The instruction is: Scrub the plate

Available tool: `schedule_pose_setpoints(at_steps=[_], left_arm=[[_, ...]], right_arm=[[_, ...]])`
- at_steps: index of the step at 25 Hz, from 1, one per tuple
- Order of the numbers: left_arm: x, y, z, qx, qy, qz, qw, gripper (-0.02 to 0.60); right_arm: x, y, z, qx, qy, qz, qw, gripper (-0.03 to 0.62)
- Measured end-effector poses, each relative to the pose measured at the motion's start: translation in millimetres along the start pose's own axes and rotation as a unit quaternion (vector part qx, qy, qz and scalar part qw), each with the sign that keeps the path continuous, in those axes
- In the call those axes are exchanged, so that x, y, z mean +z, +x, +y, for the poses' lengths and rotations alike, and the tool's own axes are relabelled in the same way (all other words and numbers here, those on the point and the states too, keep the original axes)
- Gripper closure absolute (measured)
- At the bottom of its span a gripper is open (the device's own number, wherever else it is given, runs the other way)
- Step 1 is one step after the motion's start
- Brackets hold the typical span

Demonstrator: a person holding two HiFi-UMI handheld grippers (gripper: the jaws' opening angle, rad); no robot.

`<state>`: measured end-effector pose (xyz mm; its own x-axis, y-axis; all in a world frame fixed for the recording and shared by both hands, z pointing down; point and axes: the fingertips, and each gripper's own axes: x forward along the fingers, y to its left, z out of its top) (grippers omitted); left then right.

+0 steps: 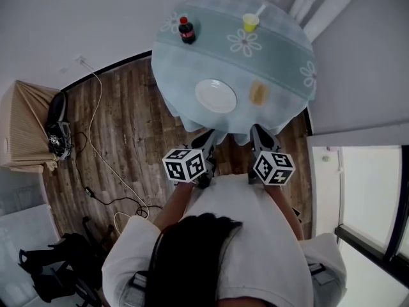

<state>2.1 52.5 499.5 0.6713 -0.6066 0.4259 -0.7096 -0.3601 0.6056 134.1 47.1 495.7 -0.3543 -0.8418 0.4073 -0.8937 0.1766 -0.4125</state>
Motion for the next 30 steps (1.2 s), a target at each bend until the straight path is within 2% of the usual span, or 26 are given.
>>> schedule_pose_setpoints(at_steps=[7, 12, 16, 20, 25, 26, 28, 30], left_arm=[[30, 14, 25, -0.002, 0.012, 0.018, 0.9998, 0.572], [49, 18, 41, -0.021, -0.005, 0.014, 0.9997, 0.572], [64, 24, 53, -0.028, 0.015, 0.027, 0.9991, 0.572], [77, 26, 67, -0.033, 0.021, 0.032, 0.9987, 0.572], [87, 30, 79, -0.038, 0.031, 0.040, 0.9980, 0.572], [88, 31, 80, -0.039, 0.032, 0.042, 0.9979, 0.572], [89, 30, 82, -0.040, 0.032, 0.046, 0.9977, 0.572], [89, 31, 85, -0.042, 0.031, 0.050, 0.9974, 0.572]], right_arm=[[14, 32, 10, -0.017, -0.003, 0.003, 1.000, 0.557], [11, 53, 23, -0.018, -0.002, 0.016, 1.000, 0.557], [12, 69, 26, -0.035, 0.003, 0.025, 0.999, 0.556], [9, 82, 35, -0.034, 0.008, 0.040, 0.999, 0.556], [22, 89, 26, -0.071, -0.009, 0.028, 0.997, 0.553], [23, 89, 23, -0.076, -0.005, 0.027, 0.997, 0.538], [25, 88, 19, -0.080, 0.002, 0.027, 0.996, 0.444], [29, 88, 13, -0.092, -0.002, 0.022, 0.996, 0.444]])
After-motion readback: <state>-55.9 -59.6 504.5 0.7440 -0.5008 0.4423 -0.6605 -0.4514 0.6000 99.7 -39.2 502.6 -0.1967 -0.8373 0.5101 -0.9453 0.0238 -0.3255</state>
